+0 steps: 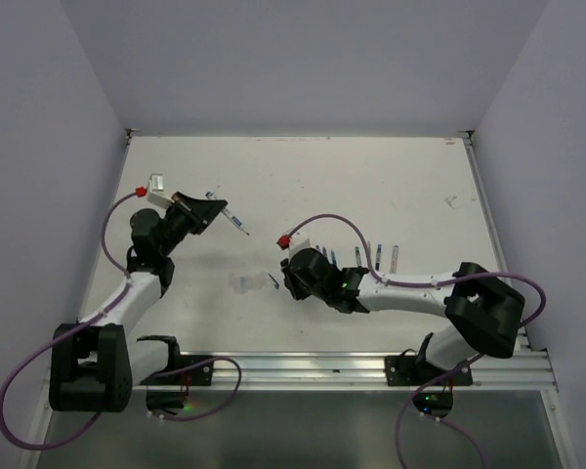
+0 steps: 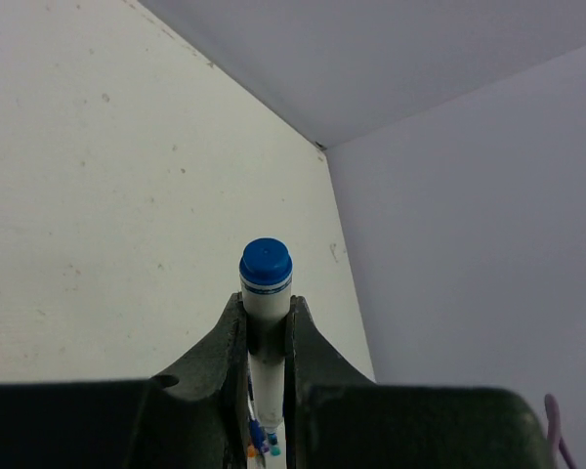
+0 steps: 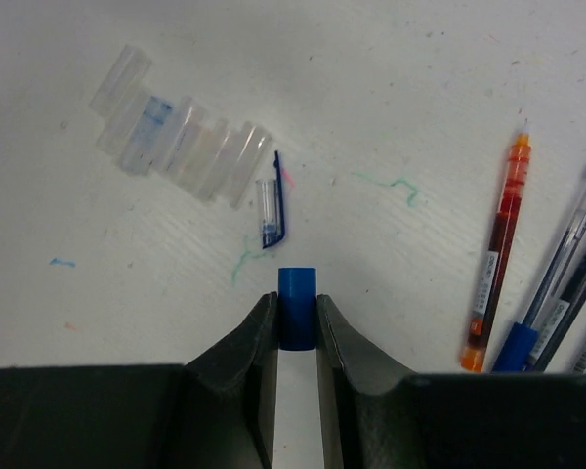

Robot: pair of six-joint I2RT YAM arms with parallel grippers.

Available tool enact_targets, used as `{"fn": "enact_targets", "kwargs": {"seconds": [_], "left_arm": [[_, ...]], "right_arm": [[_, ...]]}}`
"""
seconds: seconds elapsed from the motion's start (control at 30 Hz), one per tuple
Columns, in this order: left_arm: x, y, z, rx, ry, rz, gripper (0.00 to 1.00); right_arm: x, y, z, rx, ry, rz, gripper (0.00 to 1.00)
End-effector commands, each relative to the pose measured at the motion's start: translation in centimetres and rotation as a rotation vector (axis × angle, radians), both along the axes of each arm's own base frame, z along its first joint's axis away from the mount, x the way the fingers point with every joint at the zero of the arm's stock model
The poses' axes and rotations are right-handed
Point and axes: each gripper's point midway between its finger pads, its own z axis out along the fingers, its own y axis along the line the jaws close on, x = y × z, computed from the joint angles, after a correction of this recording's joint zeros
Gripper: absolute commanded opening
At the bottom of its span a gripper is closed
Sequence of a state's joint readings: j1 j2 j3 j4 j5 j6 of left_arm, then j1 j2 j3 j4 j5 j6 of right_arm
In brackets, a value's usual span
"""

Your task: Open the pen caps

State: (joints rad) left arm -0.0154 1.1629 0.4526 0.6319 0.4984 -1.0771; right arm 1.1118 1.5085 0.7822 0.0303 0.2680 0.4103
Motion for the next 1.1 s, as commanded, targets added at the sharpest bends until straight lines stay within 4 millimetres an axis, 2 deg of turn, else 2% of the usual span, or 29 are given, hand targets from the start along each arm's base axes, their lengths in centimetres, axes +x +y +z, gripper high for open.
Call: {"fn": "enact_targets", "kwargs": {"seconds": [0.0,0.03,0.07,0.13,0.17,0.43,0.5,0.63,0.67,0.73,0.77,0.87,1.03,1.07], "left_arm": [[-0.3,0.8,0.6,0.142,-0.051,0.021,0.0],[-0.5,0.9,0.6,0.156,-0.049,0.023,0.0],[-0.7,1.0,0.4,0.169,-0.038,0.025,0.0],[-1.2,1.1,1.0,0.193,-0.063,0.025,0.0],[-1.4,1.1,1.1,0.2,-0.064,0.021,0.0],[-3.4,0.9,3.1,0.262,-0.124,-0.013,0.0],[-3.9,0.7,2.8,0.26,-0.121,-0.029,0.0],[-4.3,0.4,1.8,0.256,-0.105,-0.049,0.0],[-4.3,0.4,1.8,0.253,-0.106,-0.05,0.0],[-4.5,0.2,1.4,0.249,-0.101,-0.064,0.0],[-4.5,0.1,1.3,0.248,-0.097,-0.071,0.0],[-4.7,-0.2,0.9,0.251,-0.092,-0.099,0.0],[-4.8,-0.8,-0.7,0.248,-0.054,-0.141,0.0],[-4.7,-0.9,-1.4,0.246,-0.03,-0.15,0.0]], "right_arm": [[1.1,1.8,0.6,0.051,0.023,0.033,0.0],[1.5,2.4,0.9,0.056,0.016,0.039,0.0],[1.8,2.6,0.0,0.037,0.025,0.04,0.0],[2.4,3.4,-0.1,0.037,0.024,0.046,0.0],[2.7,3.7,-0.9,0.031,0.034,0.049,0.0],[3.8,4.2,-3.0,0.012,0.042,0.002,0.0],[3.6,4.4,-3.6,0.007,0.056,0.017,0.0],[3.4,4.9,-3.5,0.035,0.065,0.026,0.01],[3.4,5.0,-3.4,0.041,0.066,0.025,0.09],[3.4,5.2,-3.4,0.044,0.069,0.025,0.16],[3.6,5.0,-3.4,0.038,0.065,0.013,0.25],[3.7,4.8,-3.0,0.047,0.056,-0.005,0.39],[4.3,3.8,-1.4,0.056,0.011,-0.044,0.52],[4.4,3.5,-0.6,0.063,-0.003,-0.052,0.55]]}}
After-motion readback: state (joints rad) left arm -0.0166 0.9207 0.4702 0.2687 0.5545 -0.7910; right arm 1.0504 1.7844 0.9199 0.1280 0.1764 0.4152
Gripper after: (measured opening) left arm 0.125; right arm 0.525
